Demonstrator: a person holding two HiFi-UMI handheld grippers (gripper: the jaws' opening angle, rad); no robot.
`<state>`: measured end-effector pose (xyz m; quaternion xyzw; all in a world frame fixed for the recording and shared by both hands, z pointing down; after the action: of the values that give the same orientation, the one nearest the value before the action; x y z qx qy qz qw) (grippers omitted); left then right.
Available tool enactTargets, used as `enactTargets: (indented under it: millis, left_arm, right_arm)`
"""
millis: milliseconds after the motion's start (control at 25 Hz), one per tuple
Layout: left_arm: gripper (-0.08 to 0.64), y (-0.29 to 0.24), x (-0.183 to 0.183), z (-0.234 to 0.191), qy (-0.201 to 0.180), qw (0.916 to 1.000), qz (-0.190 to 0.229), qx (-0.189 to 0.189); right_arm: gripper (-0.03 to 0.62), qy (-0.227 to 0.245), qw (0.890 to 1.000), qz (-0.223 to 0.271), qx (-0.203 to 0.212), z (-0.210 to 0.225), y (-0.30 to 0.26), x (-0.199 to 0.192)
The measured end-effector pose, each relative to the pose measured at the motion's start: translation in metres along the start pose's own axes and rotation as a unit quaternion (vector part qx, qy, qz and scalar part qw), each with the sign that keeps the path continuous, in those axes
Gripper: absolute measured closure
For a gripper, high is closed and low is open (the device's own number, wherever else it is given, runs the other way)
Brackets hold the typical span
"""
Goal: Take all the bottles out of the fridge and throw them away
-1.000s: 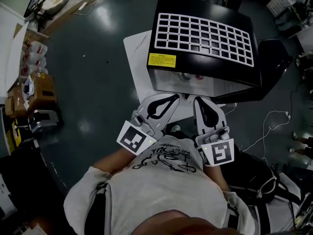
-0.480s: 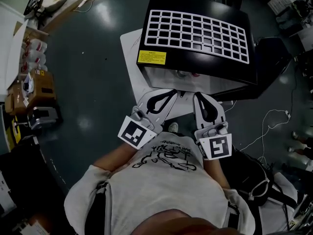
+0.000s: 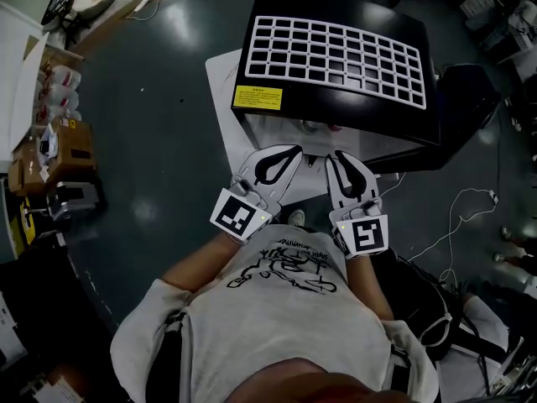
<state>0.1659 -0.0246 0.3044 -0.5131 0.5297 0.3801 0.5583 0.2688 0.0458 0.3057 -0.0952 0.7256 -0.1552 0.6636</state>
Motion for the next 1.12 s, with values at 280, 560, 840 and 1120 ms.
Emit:
enactTargets:
  millis: [280,560,840,1120]
  left_arm:
    - [0.551,-0.014,-0.022,-0.008,-0.003,0.9999,-0.009,0.009]
    - [0.551,-0.027,-0.032,-0.014,-0.022,0.9997,0.001,0.012]
    - [0.551,-0.041,-0.048,-0.022,-0.021,0.9995,-0.001,0.024]
    - [0.551,-0.051,-0.063,-0.029,-0.037,0.9988,0.002,0.031]
  right_arm:
    - [0.515,-0.013,1.0,-0.007,-0.005,0.012,-0.018,-0.026]
    - [0.502,-0.019,1.0,-0.012,-0.005,0.022,-0.033,-0.046]
    - [0.497,-0.018,1.0,-0.018,-0.002,0.026,-0.048,-0.063]
    - [0.48,-0.014,1.0,-0.02,-0.007,0.032,-0.066,-0.078]
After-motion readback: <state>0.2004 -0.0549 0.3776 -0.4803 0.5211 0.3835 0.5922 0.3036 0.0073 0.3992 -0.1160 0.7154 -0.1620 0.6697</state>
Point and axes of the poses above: the fingertips, and each gripper's own axes: y backward along the fingers, z to its right, x out of its top, the point moved 5 cm from there along y, backward along the fingers, and after that the axes turned 13 degrees about -z, right-handed, at the moved point
